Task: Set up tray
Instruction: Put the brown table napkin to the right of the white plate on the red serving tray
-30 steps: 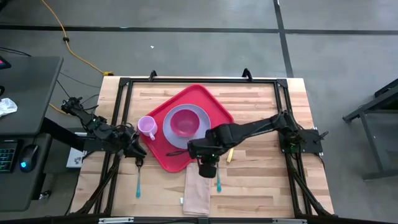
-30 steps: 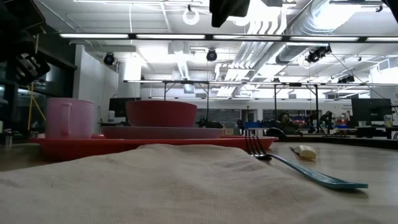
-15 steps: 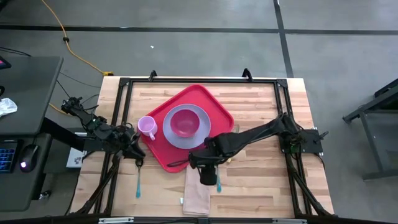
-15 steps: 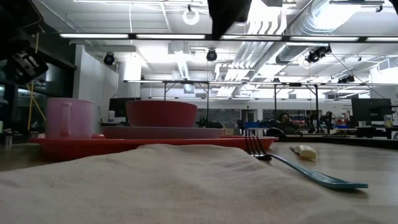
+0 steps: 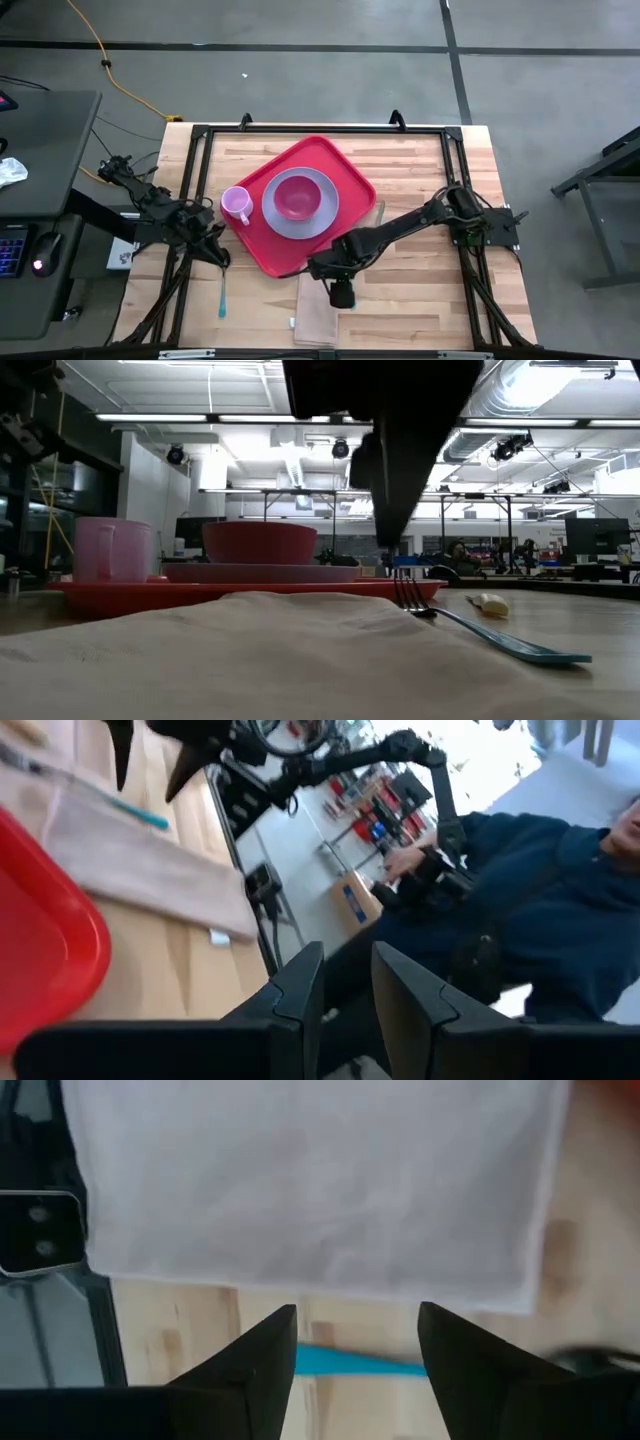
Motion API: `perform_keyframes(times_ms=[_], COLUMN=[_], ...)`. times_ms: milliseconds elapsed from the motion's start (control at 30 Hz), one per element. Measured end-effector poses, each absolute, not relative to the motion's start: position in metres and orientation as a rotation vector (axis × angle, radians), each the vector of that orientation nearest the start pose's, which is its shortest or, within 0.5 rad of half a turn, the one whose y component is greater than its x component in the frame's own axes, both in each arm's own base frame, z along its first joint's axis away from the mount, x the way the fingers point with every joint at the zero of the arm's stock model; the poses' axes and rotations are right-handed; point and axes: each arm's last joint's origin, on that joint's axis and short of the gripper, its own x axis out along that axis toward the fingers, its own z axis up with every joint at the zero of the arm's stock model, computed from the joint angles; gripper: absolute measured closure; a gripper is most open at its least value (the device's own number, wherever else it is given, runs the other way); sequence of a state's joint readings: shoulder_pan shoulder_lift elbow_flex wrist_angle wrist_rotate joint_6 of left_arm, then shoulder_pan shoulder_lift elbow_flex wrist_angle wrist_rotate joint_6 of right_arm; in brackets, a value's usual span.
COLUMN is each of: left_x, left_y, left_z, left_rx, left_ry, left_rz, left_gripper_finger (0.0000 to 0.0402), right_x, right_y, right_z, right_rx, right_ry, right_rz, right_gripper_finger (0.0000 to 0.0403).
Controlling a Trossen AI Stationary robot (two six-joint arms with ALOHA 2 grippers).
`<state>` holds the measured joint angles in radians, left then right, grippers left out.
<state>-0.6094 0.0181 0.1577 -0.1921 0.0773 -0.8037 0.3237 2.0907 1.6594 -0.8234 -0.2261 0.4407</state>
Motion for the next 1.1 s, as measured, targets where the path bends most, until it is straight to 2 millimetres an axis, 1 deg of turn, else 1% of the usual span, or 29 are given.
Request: perform_keyframes(times_ms=[133,400,700,900,967,1100], left_x=[0.069,0.067,0.066,0.066,0.066,0.065], left_y=[-0.052,-0.054,-0.054,-0.054,-0.055,-0.055], left_z=[0.194,0.192,0.188,0.187,0.187,0.187], left_rx=[-0.786,-0.798,-0.788,-0.789,-0.789,-0.800], left_ry=[0.381,0.450,0.498,0.512,0.517,0.523], left_rz=[-0.646,-0.712,-0.719,-0.725,-0.734,-0.734], left_gripper_finger=[0.0284,0.0284,0.0284,0.0284,0.0284,0.0284], right_x=[0.404,0.412,0.418,0.419,0.419,0.413], right_y=[0.139,0.122,0.107,0.101,0.101,0.101], right_z=[0.184,0.184,0.185,0.185,0.180,0.163], right_rx=[0.361,0.338,0.294,0.303,0.310,0.369], right_ry=[1.347,1.275,1.246,1.248,1.231,1.260], right_rz=[0.149,0.013,0.018,0.035,0.047,0.064], right_gripper_finger=[0.0215,0.0230,0.0253,0.0247,0.0242,0.0234])
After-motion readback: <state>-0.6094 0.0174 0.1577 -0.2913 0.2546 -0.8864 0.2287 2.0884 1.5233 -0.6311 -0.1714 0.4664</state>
